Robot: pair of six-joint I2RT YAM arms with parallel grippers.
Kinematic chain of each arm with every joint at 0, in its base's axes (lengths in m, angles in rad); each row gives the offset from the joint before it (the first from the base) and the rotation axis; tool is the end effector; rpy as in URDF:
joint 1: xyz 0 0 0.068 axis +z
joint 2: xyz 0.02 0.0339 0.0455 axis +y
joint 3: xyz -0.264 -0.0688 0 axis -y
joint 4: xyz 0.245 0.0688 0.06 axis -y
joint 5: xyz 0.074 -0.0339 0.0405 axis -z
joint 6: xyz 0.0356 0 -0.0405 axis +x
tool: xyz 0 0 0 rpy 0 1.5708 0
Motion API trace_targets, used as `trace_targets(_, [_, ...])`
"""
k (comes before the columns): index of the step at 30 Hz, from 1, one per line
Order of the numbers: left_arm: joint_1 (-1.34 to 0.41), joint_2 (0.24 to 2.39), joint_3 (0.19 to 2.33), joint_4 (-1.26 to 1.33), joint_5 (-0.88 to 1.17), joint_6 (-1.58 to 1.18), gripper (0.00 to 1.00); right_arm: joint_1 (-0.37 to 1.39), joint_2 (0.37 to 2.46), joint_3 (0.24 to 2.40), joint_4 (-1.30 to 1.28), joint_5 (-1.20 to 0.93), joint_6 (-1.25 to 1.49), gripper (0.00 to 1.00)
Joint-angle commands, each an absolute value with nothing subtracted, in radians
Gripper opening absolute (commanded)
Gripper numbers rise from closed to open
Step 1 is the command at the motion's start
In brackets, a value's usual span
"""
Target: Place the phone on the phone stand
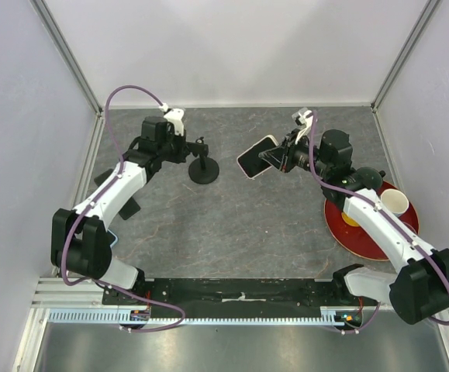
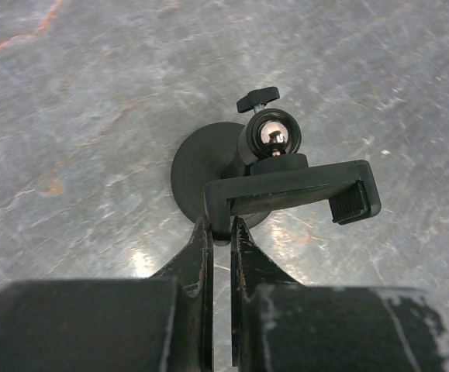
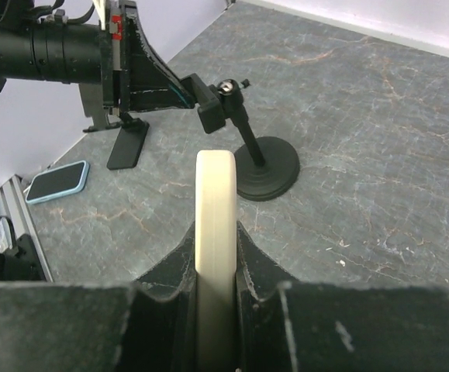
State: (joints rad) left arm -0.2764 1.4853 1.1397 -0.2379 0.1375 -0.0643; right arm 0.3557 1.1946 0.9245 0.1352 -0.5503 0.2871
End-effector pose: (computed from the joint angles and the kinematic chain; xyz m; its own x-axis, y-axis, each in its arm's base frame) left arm 0.3253 -0.0973 0.2898 -0.5534 0.0908 -0.8280 0.3455 0.9295 -0.1290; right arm 0.2546 0.1144 0.3375 -0.3425 0.1302 -0.9304 -0.7149 0.6065 0.3481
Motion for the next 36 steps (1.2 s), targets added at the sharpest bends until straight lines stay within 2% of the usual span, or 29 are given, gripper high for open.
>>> trace_targets(1, [-0.386, 1.433, 1.163, -0.227, 0.242, -0.029, 0.02, 0.370, 1.193, 1.000, 0.178, -0.638, 0.223, 0.00])
trace_targets(12, [-0.528, 1.459, 1.196, -0.294, 0.239, -0.026, 0.02, 0.417, 1.177, 1.002, 0.186, -0.586, 0.192, 0.00])
trace_targets(15, [-0.529, 1.463, 1.224, -0.334, 0.247, -0.032, 0.21, 0.416, 1.148, 0.993, 0.184, -0.552, 0.184, 0.00])
trace_targets(16, [-0.529, 1.460, 1.227, -0.340, 0.247, -0.029, 0.35, 0.417, 1.138, 0.991, 0.181, -0.543, 0.181, 0.00])
trace_targets(17, [-0.529, 1.456, 1.229, -0.344, 0.250, -0.029, 0.39, 0.417, 1.118, 0.988, 0.178, -0.534, 0.178, 0.00])
trace_targets(18, [-0.529, 1.450, 1.224, -0.342, 0.252, -0.028, 0.47, 0.417, 1.111, 0.988, 0.167, -0.522, 0.169, 0.00])
trace_targets(19, [-0.529, 1.436, 1.224, -0.338, 0.252, -0.026, 0.50, 0.416, 1.105, 0.988, 0.163, -0.519, 0.167, 0.00])
trace_targets(21, [-0.529, 1.425, 1.216, -0.334, 0.258, -0.025, 0.51, 0.417, 1.092, 0.991, 0.155, -0.509, 0.163, 0.00])
trace_targets(25, [-0.529, 1.420, 1.210, -0.330, 0.255, -0.015, 0.39, 0.417, 1.094, 0.996, 0.152, -0.522, 0.170, 0.00])
trace_targets(28, [-0.529, 1.427, 1.218, -0.336, 0.253, -0.011, 0.35, 0.417, 1.107, 1.003, 0.153, -0.544, 0.182, 0.00])
trace_targets(32, [-0.529, 1.439, 1.218, -0.337, 0.247, -0.011, 0.34, 0.423, 1.124, 1.012, 0.160, -0.571, 0.189, 0.00])
trace_targets(36, [-0.529, 1.451, 1.221, -0.337, 0.252, -0.012, 0.37, 0.439, 1.126, 1.014, 0.152, -0.571, 0.163, 0.00])
